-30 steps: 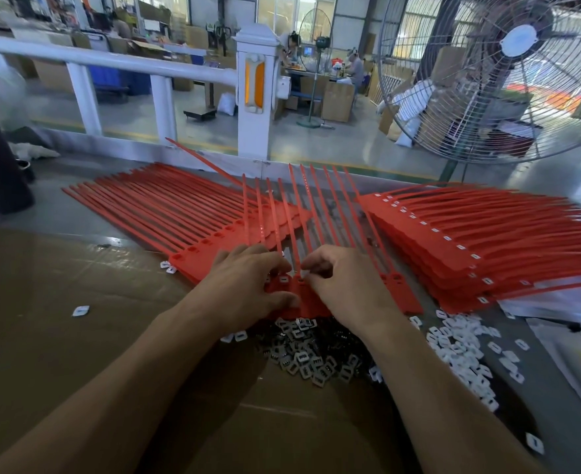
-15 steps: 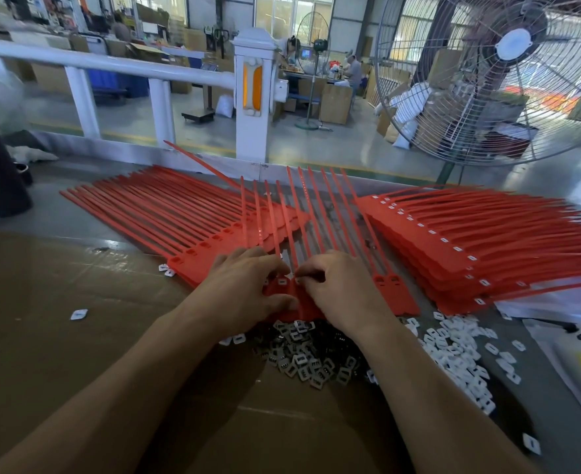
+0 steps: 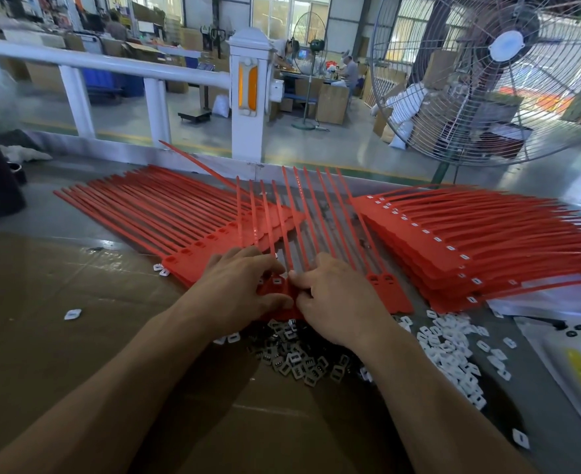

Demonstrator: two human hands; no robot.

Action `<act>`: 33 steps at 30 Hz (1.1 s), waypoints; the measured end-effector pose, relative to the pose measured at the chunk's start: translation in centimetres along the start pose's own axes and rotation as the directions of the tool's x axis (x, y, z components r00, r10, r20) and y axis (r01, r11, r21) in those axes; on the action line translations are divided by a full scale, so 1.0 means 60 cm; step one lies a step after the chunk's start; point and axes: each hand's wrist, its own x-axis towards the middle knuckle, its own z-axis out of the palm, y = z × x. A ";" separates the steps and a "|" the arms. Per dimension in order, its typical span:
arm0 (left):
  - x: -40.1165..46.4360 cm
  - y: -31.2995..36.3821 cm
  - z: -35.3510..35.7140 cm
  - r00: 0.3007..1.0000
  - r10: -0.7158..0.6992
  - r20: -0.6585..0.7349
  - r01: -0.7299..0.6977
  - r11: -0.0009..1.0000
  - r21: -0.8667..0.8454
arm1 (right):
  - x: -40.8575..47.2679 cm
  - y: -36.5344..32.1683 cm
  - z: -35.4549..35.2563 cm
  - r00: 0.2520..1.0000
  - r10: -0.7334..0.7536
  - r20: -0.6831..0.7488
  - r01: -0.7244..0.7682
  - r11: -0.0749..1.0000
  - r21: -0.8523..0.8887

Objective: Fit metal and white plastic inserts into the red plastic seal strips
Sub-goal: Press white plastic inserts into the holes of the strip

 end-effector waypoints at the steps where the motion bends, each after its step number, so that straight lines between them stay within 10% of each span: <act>1: 0.000 0.000 0.000 1.000 0.000 -0.001 0.000 1.000 0.000 | -0.001 -0.002 -0.002 1.000 -0.001 0.010 0.001 1.000 -0.014; 33: -0.002 -0.001 -0.003 0.999 0.006 0.041 -0.006 1.000 0.007 | -0.019 0.010 -0.010 0.993 -0.013 0.120 0.009 0.999 0.032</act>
